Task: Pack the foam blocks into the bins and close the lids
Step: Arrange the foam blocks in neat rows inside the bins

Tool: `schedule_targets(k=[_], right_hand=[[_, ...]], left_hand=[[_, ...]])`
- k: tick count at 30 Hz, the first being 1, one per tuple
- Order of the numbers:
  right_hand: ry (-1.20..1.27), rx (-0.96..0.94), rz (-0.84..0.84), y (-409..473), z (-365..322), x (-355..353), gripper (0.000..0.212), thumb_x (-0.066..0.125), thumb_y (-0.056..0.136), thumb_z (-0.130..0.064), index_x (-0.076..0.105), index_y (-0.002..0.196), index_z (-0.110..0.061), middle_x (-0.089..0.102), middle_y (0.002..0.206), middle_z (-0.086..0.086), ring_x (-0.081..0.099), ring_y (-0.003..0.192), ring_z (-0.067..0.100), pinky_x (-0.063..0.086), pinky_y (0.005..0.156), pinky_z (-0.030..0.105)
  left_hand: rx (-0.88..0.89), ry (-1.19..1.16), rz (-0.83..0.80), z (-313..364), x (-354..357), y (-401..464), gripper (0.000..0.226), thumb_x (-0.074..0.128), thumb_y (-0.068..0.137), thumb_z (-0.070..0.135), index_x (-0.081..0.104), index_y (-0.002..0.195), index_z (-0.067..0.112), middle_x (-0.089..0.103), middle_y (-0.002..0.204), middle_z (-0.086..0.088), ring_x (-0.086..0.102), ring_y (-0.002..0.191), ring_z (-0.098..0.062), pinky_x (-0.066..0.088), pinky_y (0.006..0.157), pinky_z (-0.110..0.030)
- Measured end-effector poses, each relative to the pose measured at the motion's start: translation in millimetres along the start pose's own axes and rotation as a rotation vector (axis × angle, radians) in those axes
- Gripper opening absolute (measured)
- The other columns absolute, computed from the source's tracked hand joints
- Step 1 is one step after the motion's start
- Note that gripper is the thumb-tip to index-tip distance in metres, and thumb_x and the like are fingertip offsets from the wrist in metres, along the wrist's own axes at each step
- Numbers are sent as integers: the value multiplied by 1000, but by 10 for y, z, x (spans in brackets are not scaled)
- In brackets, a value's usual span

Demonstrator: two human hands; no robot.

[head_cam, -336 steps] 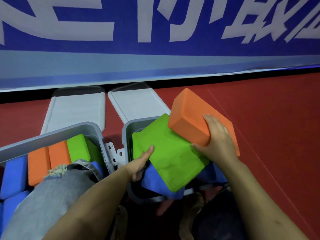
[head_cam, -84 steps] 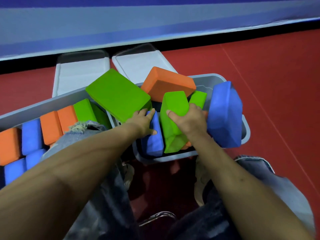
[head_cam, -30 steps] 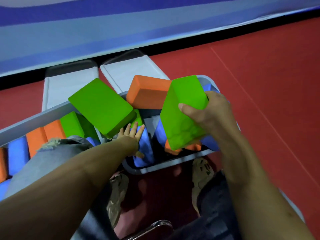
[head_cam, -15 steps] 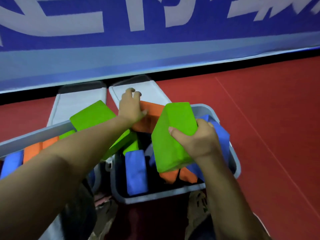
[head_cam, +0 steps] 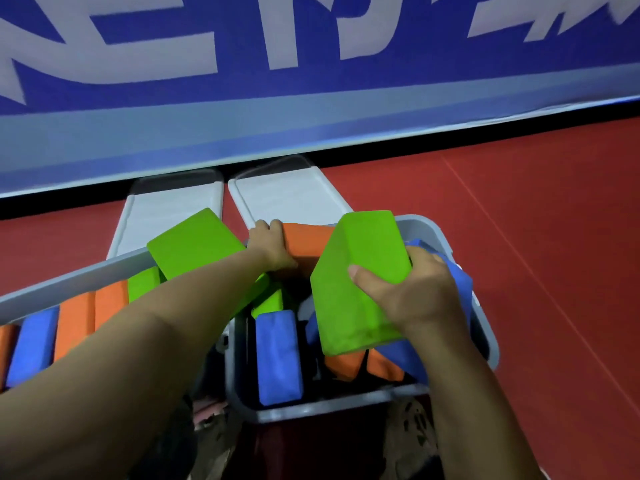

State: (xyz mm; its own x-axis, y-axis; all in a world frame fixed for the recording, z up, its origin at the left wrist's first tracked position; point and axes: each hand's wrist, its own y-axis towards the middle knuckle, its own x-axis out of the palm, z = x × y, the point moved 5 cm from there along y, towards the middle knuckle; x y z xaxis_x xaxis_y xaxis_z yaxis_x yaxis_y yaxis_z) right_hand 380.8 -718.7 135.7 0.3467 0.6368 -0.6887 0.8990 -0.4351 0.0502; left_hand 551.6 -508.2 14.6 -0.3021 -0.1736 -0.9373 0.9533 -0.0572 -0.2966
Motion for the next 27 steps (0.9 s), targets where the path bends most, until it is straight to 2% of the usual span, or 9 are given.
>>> schedule_targets(k=[2, 6, 8, 10, 12, 15, 20, 24, 27], right_hand=[[19, 18, -12, 9, 1, -42, 64, 61, 48, -71, 61, 81, -16, 63, 88, 9, 57, 86, 27, 41, 75, 28], [94, -30, 68, -10, -27, -249, 51, 72, 57, -63, 61, 80, -19, 61, 87, 6, 54, 87, 25, 36, 72, 25], [139, -54, 176, -49, -35, -368, 61, 63, 53, -68, 65, 86, -16, 63, 87, 7, 54, 87, 25, 38, 73, 26], [135, -66, 291, -81, -37, -471, 73, 57, 53, -70, 65, 95, -11, 63, 92, 11, 53, 90, 26, 37, 78, 29], [126, -67, 368, -98, -36, -537, 74, 58, 56, -68, 64, 97, -7, 63, 93, 14, 51, 91, 29, 37, 82, 32], [149, -55, 410, -138, -33, -582, 73, 60, 58, -66, 64, 100, -6, 62, 94, 15, 50, 91, 27, 39, 84, 33], [190, -71, 385, -178, -58, -541, 70, 61, 58, -65, 64, 99, -9, 61, 93, 10, 48, 90, 21, 36, 83, 26], [220, -78, 351, -145, -69, -488, 68, 65, 57, -63, 64, 100, -10, 57, 94, 7, 44, 84, 11, 32, 78, 16], [214, -61, 341, -118, -34, -460, 73, 63, 55, -66, 64, 103, -11, 58, 97, 9, 46, 86, 15, 37, 82, 22]], left_hand=[[25, -35, 45, 37, -27, -66, 97, 84, 56, 48, 37, 131, 9, 33, 132, -14, 37, 122, -35, 42, 99, -47], [61, -335, 98, 59, -272, -157, 87, 82, 57, 46, 40, 122, 7, 42, 124, -12, 47, 114, -29, 45, 96, -41], [38, -557, 105, 77, -480, -208, 77, 82, 62, 43, 37, 115, 10, 50, 116, -10, 56, 103, -26, 50, 89, -41], [24, -637, 136, 108, -710, -253, 74, 80, 70, 44, 34, 117, 9, 52, 113, -7, 56, 99, -23, 50, 84, -37], [21, -585, 199, 144, -914, -289, 77, 77, 73, 48, 34, 122, 7, 50, 114, -7, 53, 104, -24, 43, 80, -32], [3, -460, 237, 203, -1078, -341, 81, 75, 72, 51, 33, 125, 6, 51, 123, -14, 53, 111, -32, 41, 80, -34], [-108, -244, 120, 391, -927, -357, 94, 72, 70, 59, 27, 137, 11, 40, 135, -20, 41, 126, -38, 38, 100, -43], [-92, -214, 90, 604, -862, -308, 101, 73, 65, 64, 26, 138, 12, 40, 134, -18, 43, 124, -37, 39, 98, -43], [-69, -184, 21, 605, -827, -302, 99, 73, 66, 64, 28, 136, 10, 43, 133, -19, 47, 121, -37, 43, 97, -41]])
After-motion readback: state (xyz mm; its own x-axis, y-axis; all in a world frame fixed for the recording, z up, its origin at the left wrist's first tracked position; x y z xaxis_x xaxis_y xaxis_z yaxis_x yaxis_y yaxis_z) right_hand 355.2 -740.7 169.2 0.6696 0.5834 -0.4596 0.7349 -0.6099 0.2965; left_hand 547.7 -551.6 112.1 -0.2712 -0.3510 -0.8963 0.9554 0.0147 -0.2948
